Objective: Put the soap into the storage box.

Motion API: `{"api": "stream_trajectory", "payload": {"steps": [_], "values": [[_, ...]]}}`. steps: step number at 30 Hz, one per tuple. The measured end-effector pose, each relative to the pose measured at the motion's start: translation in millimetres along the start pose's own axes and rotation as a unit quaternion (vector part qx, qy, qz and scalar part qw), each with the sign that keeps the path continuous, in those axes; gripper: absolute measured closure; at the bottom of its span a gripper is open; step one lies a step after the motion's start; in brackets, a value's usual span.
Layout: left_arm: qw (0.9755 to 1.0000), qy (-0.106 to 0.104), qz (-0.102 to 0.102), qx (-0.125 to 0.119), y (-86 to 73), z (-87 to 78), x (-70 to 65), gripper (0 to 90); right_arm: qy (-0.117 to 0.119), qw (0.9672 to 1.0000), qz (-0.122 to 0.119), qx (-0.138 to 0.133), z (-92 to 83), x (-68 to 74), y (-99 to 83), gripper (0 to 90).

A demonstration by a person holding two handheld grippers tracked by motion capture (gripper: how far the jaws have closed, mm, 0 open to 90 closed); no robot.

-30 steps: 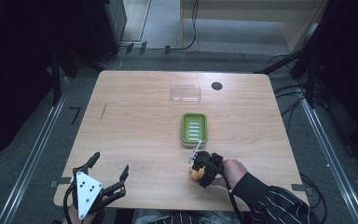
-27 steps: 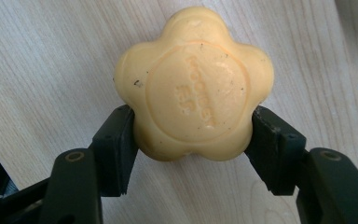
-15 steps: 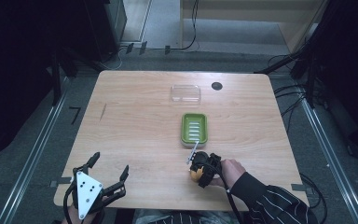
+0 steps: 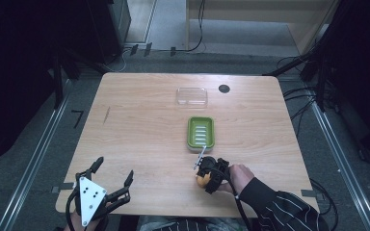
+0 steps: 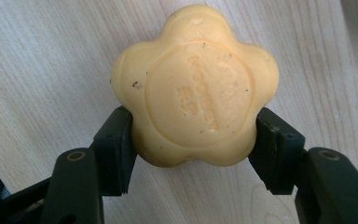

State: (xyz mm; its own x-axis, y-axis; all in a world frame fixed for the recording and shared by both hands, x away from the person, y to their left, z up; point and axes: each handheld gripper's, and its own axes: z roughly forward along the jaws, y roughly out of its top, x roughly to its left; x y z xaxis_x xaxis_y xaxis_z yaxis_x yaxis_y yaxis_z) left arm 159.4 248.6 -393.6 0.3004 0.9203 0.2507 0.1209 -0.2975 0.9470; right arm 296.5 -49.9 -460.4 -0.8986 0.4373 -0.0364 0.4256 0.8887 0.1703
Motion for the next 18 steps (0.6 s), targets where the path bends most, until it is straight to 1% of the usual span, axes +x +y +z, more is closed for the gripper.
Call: {"api": "stream_trajectory", "payload": {"steps": [2,3,7,11,13,16,18], "values": [[1.0,0.0,-0.001,0.0,0.0,-0.5,0.4,13.0,-0.003,1.0,0.0,-0.001,-0.9,-0.6,-0.2,39.9],[1.0,0.0,-0.001,0.0,-0.1,-0.6,0.5,13.0,0.0,1.0,0.001,-0.006,-1.0,-1.2,-0.7,40.0],[1.0,0.001,-0.001,-0.001,-0.1,-0.7,0.6,13.0,-0.001,1.0,0.003,-0.007,-4.8,-1.5,-1.5,40.0],[1.0,0.001,-0.001,0.0,0.0,-0.5,0.5,13.0,0.001,0.9999,0.009,-0.014,-7.0,-2.0,-2.9,40.0],[1.0,0.001,-0.002,-0.001,-0.1,-0.5,0.7,13.0,0.0,0.9999,0.009,-0.014,-8.0,-3.2,-4.1,39.9],[1.0,0.001,-0.003,-0.002,-0.1,-1.0,1.0,13.0,-0.004,0.9996,0.017,-0.021,-10.8,-4.7,-7.0,39.9],[1.0,0.001,-0.003,-0.001,-0.1,-0.5,0.8,13.0,-0.003,0.9996,0.016,-0.021,-12.3,-6.3,-8.9,39.9]]}}
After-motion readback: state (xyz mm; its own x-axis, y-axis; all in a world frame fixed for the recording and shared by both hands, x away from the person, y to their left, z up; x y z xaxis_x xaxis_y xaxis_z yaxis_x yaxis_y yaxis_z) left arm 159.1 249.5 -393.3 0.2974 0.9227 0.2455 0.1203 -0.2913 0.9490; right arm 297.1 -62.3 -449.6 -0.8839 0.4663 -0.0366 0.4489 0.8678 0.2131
